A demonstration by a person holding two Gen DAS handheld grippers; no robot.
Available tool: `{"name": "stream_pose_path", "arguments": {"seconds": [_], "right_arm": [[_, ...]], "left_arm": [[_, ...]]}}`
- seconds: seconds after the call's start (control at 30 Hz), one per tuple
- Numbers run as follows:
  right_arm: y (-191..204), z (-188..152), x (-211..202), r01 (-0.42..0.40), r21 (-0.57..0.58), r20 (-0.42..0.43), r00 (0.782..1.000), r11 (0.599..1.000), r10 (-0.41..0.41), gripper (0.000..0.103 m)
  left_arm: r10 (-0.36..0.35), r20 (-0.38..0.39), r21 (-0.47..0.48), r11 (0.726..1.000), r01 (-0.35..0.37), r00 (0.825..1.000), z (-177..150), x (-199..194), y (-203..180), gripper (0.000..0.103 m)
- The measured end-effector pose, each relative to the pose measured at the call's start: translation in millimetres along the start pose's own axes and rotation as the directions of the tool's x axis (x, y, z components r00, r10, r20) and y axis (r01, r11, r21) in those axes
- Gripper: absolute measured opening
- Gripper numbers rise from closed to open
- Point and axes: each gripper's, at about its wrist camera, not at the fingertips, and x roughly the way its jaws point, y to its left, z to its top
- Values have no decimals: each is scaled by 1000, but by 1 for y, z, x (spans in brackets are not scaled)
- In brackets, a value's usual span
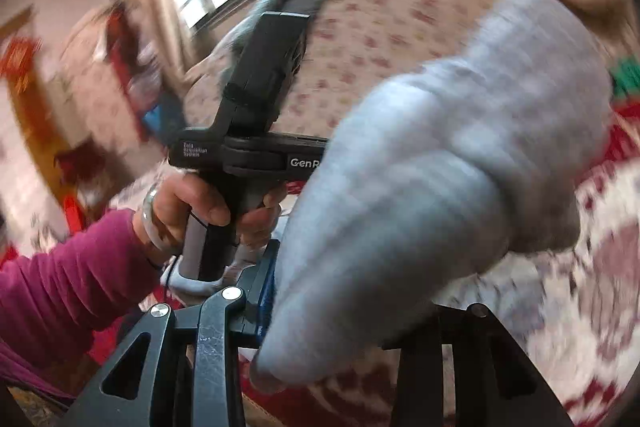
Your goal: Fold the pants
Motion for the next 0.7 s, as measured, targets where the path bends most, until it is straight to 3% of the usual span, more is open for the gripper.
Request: {"name": "stream_pose_path", "arguments": {"seconds": [0.1,0.17,0.27,0.33,0.37,0.43,0.47,0.5,0.53,0.57,0.7], "right_arm": [[42,13,27,-27,-106,-37,999,994,24,41],[75,15,59,-43,-188,-83,996,981,27,41],[111,8,99,-121,-237,-168,982,964,82,41],[138,-6,132,-142,-297,-225,971,944,76,41],[151,-17,150,-146,-329,-252,966,933,62,41],[162,-31,168,-156,-334,-277,959,929,62,44],[166,-36,171,-158,-329,-277,959,931,65,48],[170,-38,169,-176,-313,-271,958,933,90,66],[172,-39,164,-211,-292,-269,954,933,132,88],[173,-39,157,-253,-262,-261,948,932,184,95],[164,-32,137,-311,-187,-282,926,932,252,97]], "left_arm": [[100,42,-90,991,-96,994,-26,-51,46,5],[169,55,-177,972,-157,984,-53,-82,82,5],[286,58,-317,914,-254,956,-106,-128,134,5],[357,33,-408,858,-314,934,-143,-153,165,5],[380,22,-446,832,-331,925,-158,-164,177,10],[409,8,-506,789,-349,913,-185,-180,193,32],[424,9,-525,773,-357,905,-196,-187,196,50],[438,15,-531,765,-364,899,-202,-193,196,58],[450,26,-533,762,-369,893,-206,-200,191,58],[455,36,-532,762,-369,890,-207,-203,190,60],[470,106,-511,782,-357,876,-199,-214,164,70]]}}
